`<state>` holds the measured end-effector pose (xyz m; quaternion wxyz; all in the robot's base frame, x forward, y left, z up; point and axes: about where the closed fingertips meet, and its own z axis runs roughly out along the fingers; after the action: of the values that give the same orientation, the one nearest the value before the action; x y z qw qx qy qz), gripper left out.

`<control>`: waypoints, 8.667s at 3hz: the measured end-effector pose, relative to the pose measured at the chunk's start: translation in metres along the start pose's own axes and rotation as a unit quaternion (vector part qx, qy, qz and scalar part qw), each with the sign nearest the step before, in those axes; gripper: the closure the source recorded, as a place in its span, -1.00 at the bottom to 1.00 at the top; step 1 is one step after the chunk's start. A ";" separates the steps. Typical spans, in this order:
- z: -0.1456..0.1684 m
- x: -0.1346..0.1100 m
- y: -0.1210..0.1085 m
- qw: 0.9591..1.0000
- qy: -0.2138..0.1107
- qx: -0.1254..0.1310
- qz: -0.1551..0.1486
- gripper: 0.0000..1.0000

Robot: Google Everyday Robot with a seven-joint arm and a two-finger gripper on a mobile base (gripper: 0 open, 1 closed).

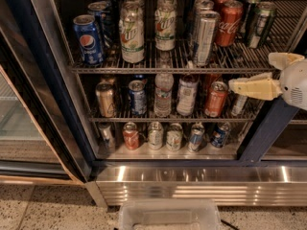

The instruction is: Pick green can from top shelf of fridge

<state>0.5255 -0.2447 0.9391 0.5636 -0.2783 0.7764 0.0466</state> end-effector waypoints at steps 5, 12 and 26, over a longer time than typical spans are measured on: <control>0.030 -0.020 -0.010 0.995 -0.050 0.073 0.056 -0.38; 0.030 -0.021 -0.010 0.994 -0.050 0.075 0.056 -0.49; 0.040 -0.035 -0.012 0.991 -0.063 0.090 0.072 -1.00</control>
Offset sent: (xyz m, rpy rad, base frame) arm 0.0397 0.0000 0.0051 0.0900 -0.0676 -0.0936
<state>0.5723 -0.2258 0.9595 0.6296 -0.1664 0.7581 0.0341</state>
